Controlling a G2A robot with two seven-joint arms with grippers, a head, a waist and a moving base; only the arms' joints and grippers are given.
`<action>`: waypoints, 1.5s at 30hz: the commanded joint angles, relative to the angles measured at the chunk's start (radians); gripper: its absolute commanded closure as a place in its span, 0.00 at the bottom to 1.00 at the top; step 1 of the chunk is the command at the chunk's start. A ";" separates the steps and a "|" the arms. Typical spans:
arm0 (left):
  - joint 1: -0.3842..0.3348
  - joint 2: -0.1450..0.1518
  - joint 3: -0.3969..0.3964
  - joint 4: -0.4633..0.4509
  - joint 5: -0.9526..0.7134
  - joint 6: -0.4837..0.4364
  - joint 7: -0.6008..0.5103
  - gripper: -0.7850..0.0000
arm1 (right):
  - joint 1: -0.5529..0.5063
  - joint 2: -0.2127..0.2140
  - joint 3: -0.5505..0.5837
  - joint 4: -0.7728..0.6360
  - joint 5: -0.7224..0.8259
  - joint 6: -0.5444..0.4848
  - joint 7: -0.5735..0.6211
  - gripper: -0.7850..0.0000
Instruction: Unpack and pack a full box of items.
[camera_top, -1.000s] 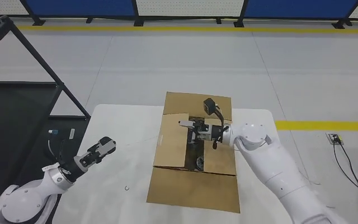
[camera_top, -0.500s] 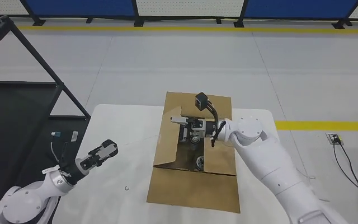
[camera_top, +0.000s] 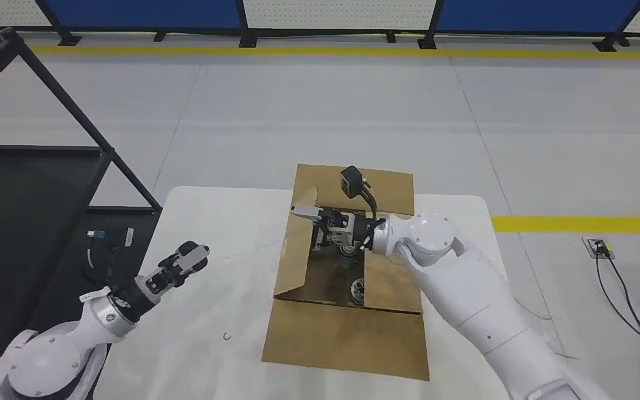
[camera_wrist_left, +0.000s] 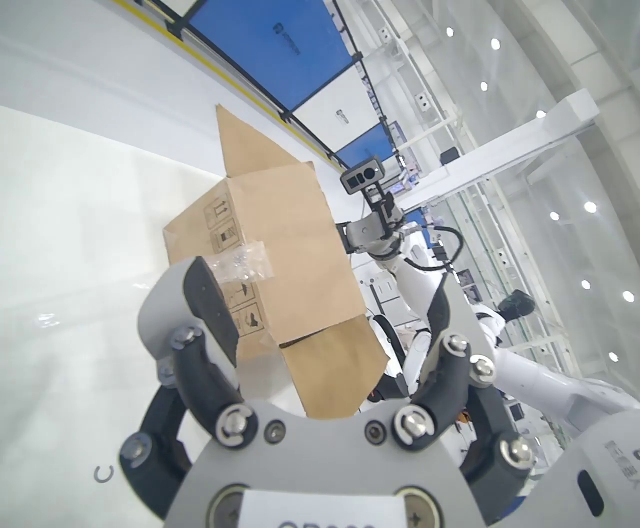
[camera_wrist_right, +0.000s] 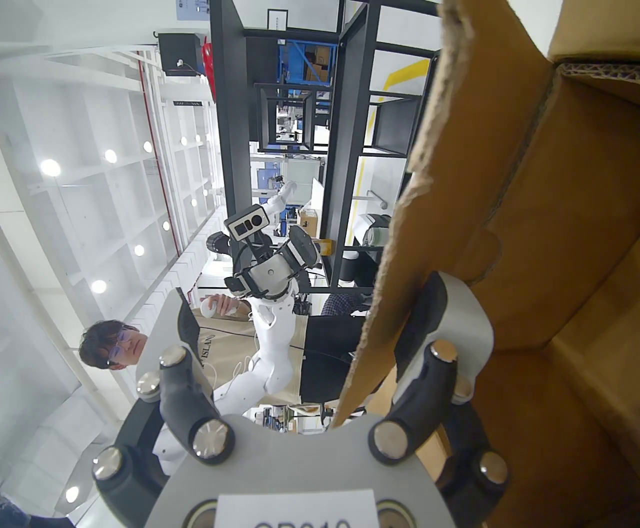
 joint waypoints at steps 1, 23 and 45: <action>0.005 -0.001 0.002 -0.021 0.031 0.024 -0.004 0.00 | 0.016 -0.017 -0.024 0.007 0.004 -0.012 -0.022 0.00; 0.155 -0.004 -0.091 -0.086 0.121 0.142 -0.045 0.00 | 0.196 -0.242 -0.199 0.322 0.145 -0.166 -0.056 0.00; 0.034 -0.032 0.090 0.006 0.264 0.315 0.002 0.00 | 0.219 -0.308 -0.129 0.519 0.199 -0.373 0.104 0.00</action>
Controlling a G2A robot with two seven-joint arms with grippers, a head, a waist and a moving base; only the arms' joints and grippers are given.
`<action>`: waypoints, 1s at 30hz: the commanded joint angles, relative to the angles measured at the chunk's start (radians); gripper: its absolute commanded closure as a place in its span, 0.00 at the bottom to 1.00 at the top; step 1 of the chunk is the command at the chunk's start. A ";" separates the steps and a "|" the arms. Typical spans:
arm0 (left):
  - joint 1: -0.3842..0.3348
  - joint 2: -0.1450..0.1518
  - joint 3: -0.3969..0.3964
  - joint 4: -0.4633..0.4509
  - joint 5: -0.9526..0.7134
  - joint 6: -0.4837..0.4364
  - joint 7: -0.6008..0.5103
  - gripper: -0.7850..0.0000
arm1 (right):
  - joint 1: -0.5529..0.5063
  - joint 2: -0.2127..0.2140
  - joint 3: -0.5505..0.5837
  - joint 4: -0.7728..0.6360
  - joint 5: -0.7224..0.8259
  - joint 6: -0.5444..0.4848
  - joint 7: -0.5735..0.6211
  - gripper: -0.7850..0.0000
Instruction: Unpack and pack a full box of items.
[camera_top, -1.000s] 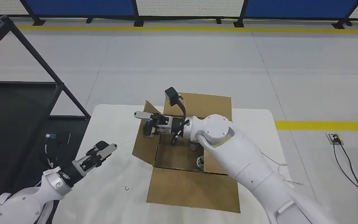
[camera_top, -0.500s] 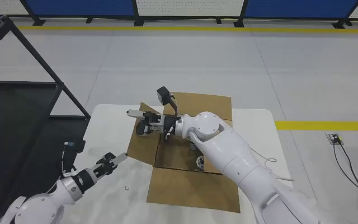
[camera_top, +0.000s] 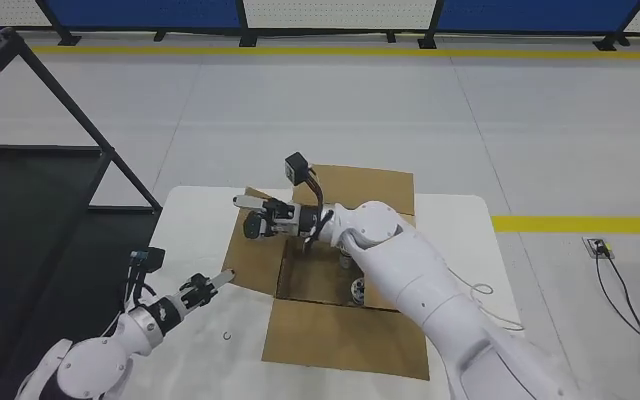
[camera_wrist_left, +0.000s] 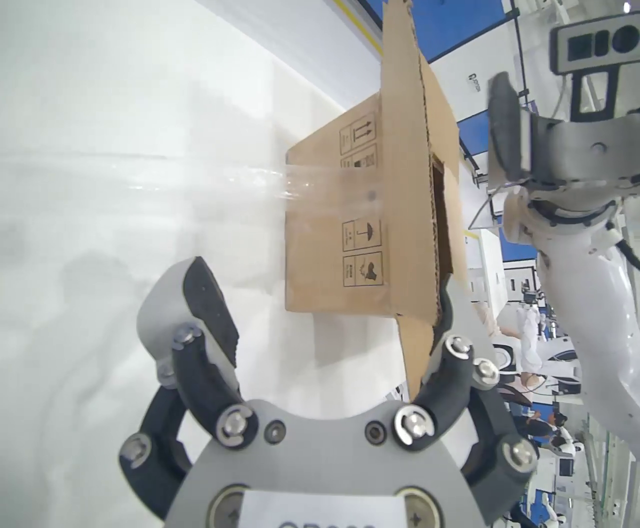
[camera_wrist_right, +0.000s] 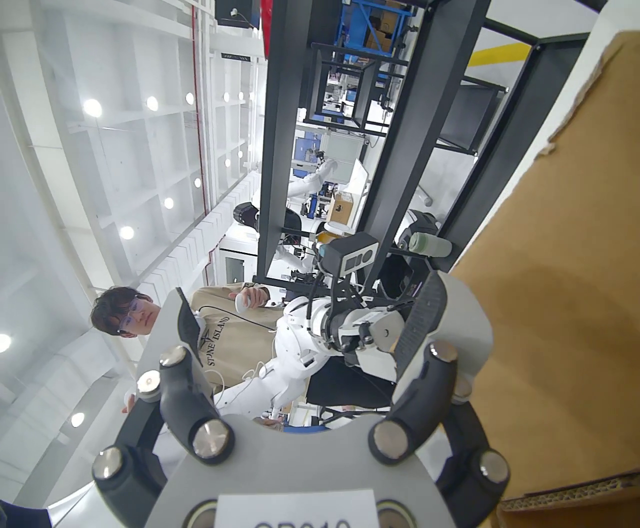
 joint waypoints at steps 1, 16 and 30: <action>0.002 -0.002 0.002 0.011 -0.001 0.009 0.000 0.00 | -0.006 0.005 0.017 0.007 0.003 -0.019 0.002 0.00; 0.019 -0.010 -0.001 0.077 0.025 0.051 -0.022 0.00 | -0.049 0.044 0.108 -0.031 -0.028 -0.031 0.036 0.00; 0.004 -0.021 0.020 0.125 0.033 0.065 -0.031 0.00 | -0.065 0.052 0.146 -0.063 -0.074 0.014 0.046 0.00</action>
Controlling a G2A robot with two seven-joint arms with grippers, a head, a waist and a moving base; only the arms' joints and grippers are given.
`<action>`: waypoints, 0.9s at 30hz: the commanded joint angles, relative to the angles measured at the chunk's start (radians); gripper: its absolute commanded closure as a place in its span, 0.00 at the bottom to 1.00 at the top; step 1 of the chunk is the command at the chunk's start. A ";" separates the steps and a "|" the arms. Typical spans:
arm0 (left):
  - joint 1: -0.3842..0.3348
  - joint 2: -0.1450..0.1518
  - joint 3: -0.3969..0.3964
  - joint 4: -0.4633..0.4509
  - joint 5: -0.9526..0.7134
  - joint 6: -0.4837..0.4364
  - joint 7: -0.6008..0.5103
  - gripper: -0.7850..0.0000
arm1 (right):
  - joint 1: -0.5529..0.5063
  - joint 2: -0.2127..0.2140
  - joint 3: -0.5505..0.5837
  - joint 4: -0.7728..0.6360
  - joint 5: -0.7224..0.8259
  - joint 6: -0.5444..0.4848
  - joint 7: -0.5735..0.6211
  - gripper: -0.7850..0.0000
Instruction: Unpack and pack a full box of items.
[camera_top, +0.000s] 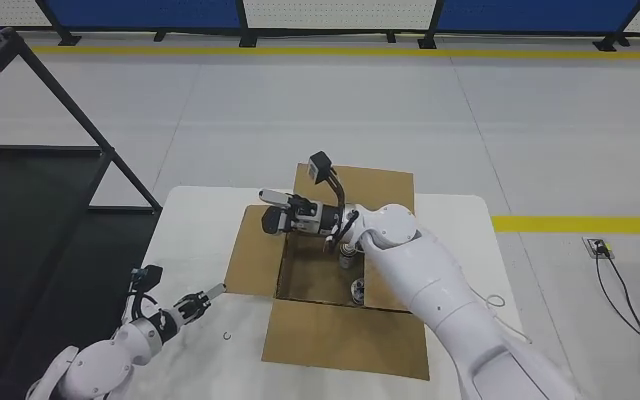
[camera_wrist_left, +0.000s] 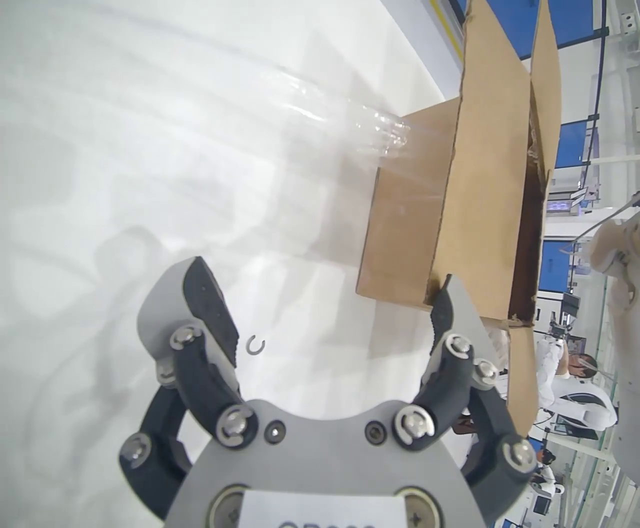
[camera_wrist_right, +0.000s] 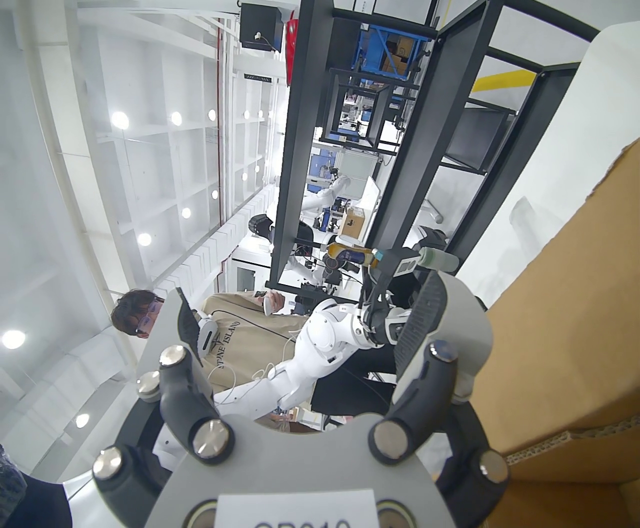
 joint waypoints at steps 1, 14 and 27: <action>-0.004 -0.001 0.005 0.003 0.006 0.002 -0.005 0.00 | -0.002 -0.001 0.004 -0.001 -0.005 0.004 0.002 0.00; -0.023 -0.010 0.007 -0.012 0.015 -0.001 -0.004 0.00 | 0.021 -0.052 -0.062 0.050 -0.140 0.113 -0.156 0.00; 0.034 -0.017 -0.076 -0.059 -0.094 -0.060 0.050 0.00 | 0.054 -0.104 -0.078 0.150 -0.161 0.165 -0.156 0.00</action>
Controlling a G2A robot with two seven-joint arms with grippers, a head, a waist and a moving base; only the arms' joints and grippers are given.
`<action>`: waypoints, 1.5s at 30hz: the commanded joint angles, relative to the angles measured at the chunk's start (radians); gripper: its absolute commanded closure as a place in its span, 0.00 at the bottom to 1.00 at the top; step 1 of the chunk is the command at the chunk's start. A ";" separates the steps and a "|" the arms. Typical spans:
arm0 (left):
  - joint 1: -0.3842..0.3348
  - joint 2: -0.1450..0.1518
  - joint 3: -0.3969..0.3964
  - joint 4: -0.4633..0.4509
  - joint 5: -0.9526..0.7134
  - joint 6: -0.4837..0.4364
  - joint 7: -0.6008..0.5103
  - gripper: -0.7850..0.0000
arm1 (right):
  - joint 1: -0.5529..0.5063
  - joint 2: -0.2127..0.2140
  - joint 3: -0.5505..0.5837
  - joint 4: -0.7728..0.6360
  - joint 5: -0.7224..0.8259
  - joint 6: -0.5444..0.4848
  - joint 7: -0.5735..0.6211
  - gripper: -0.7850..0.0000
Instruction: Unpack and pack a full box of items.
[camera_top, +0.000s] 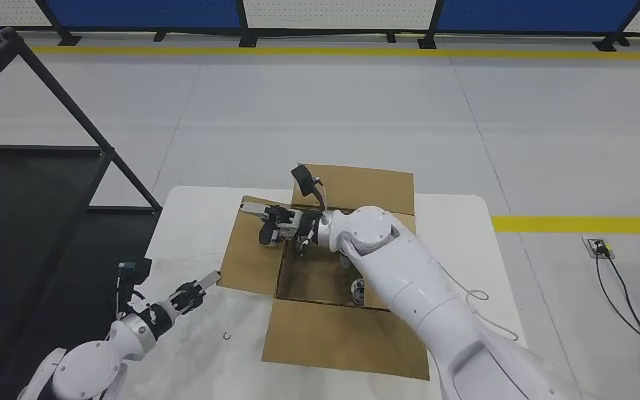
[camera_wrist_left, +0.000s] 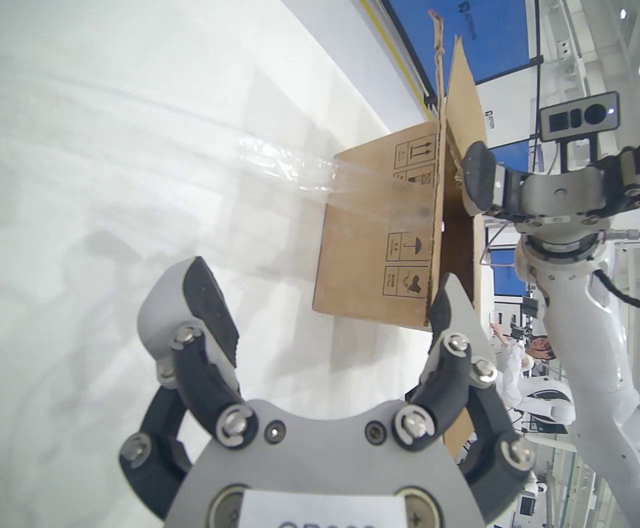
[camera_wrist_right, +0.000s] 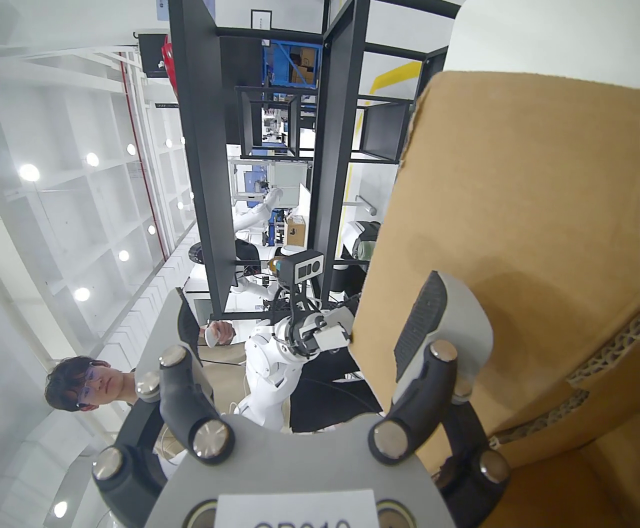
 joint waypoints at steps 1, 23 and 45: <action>0.005 -0.002 -0.008 -0.005 -0.009 -0.005 0.011 0.00 | 0.002 -0.009 -0.002 0.013 -0.001 0.005 0.002 0.00; 0.021 -0.016 -0.059 -0.007 -0.090 -0.044 0.036 0.00 | 0.037 -0.067 -0.016 0.108 -0.104 0.046 -0.056 0.00; 0.103 -0.044 -0.170 -0.088 -0.378 -0.442 0.055 0.00 | 0.043 -0.058 0.048 0.120 -0.112 -0.029 -0.031 0.00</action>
